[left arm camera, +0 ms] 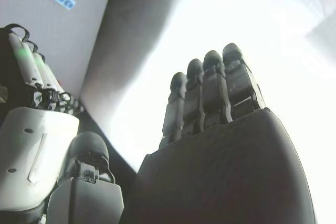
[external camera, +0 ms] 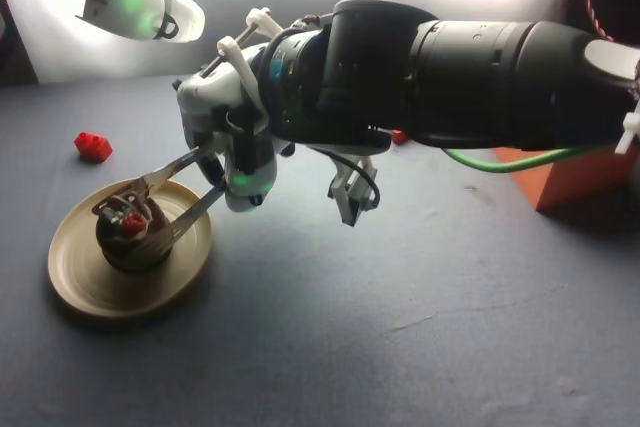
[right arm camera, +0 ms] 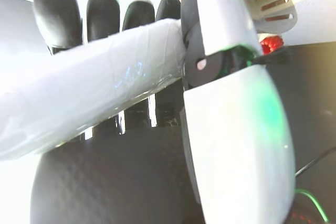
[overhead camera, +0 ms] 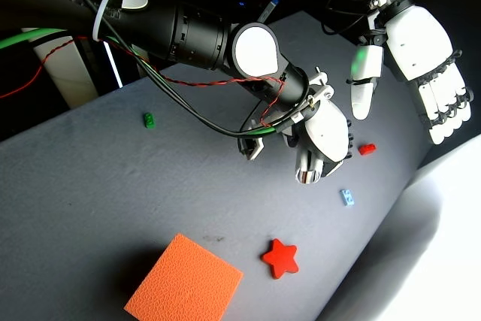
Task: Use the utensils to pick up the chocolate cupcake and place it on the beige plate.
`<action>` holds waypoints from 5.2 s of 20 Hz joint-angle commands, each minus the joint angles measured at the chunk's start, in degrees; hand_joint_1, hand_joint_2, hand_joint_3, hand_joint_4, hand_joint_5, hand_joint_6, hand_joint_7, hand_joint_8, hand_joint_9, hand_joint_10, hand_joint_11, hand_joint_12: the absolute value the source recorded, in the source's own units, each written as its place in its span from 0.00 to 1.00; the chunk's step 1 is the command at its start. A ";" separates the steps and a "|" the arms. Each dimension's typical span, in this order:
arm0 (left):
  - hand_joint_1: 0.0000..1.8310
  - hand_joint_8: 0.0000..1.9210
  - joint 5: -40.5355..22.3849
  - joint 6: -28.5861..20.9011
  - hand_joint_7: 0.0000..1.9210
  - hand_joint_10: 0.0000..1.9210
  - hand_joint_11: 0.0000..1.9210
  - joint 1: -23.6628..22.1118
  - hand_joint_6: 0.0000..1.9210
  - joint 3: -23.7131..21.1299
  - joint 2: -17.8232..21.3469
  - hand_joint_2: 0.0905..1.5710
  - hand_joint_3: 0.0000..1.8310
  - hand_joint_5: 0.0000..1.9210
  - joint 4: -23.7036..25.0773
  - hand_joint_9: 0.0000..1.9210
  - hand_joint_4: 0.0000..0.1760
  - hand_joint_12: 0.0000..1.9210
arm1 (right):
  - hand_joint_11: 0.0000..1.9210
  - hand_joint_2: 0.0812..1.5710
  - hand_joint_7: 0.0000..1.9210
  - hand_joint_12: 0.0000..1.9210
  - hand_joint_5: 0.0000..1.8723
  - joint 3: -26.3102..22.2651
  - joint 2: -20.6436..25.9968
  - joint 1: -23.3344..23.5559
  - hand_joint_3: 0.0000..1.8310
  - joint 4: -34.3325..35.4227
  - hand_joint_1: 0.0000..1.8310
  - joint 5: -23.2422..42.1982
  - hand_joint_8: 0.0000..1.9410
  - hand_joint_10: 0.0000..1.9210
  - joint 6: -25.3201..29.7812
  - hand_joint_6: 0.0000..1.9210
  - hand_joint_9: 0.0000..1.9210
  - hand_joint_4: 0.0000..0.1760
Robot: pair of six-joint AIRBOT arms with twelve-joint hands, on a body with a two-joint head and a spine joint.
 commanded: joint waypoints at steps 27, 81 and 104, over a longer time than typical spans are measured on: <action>0.00 0.00 -1.19 0.12 0.05 0.00 0.00 -0.67 0.00 0.22 0.07 0.72 0.00 0.04 3.68 0.04 0.00 0.05 | 0.37 0.75 0.40 0.73 0.40 2.59 0.09 -0.62 0.00 -1.28 0.74 5.65 0.71 0.77 -0.50 0.57 0.41 0.00; 0.00 0.00 -2.14 0.14 0.05 0.00 0.00 -0.77 0.00 0.27 0.09 0.72 0.00 0.04 3.22 0.04 0.00 0.04 | 0.23 0.66 0.29 0.80 0.38 2.77 0.50 -1.10 0.00 -1.29 0.60 7.43 0.56 0.68 -1.78 0.26 0.25 0.00; 0.00 0.00 -2.44 0.14 0.06 0.00 0.00 -0.76 0.00 0.36 0.09 0.72 0.00 0.05 3.48 0.05 0.00 0.03 | 0.25 0.65 0.31 0.76 0.37 2.76 0.68 -0.95 0.00 -1.28 0.60 7.60 0.52 0.64 -2.35 0.29 0.27 0.00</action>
